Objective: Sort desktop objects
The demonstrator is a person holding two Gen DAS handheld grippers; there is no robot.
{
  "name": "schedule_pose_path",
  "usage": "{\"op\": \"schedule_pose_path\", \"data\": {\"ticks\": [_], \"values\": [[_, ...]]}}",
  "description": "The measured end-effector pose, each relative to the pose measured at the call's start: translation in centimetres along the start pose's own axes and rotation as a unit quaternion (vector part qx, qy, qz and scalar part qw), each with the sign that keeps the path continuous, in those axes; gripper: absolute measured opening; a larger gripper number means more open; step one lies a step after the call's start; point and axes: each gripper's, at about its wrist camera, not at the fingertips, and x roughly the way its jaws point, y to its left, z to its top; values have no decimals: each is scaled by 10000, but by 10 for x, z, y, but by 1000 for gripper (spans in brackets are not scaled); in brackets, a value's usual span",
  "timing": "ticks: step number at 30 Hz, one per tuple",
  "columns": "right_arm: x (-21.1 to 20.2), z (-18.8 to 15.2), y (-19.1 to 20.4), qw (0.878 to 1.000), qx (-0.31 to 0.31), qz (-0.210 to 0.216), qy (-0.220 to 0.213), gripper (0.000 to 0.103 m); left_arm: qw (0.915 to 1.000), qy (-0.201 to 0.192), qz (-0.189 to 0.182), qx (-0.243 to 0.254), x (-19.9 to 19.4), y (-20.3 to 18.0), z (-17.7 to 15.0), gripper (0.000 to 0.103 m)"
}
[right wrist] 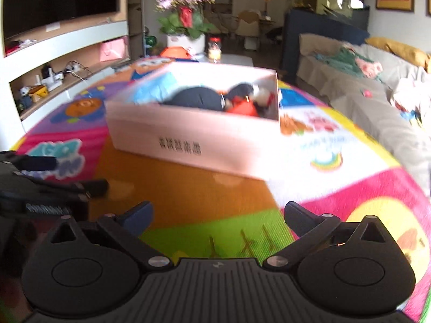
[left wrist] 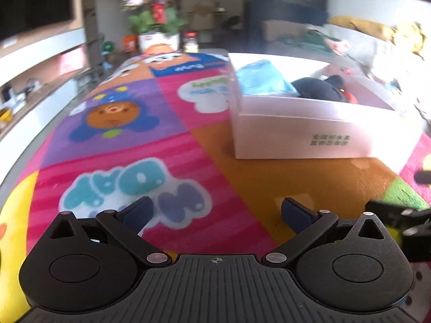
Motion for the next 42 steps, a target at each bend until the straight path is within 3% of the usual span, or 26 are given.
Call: {"op": "schedule_pose_path", "data": {"ticks": [6,17,42], "values": [[18,1,-4,9997,30,-68,246,103,9995,-1,287,-150,-1,-8,-1,103],[21,-5,-10,9998,155,49,-69,103,9995,9,268,-188,0,-6,0,103],[21,-4,-11,9999,142,36,-64,103,9995,10,260,-193,0,-6,-1,103]]}}
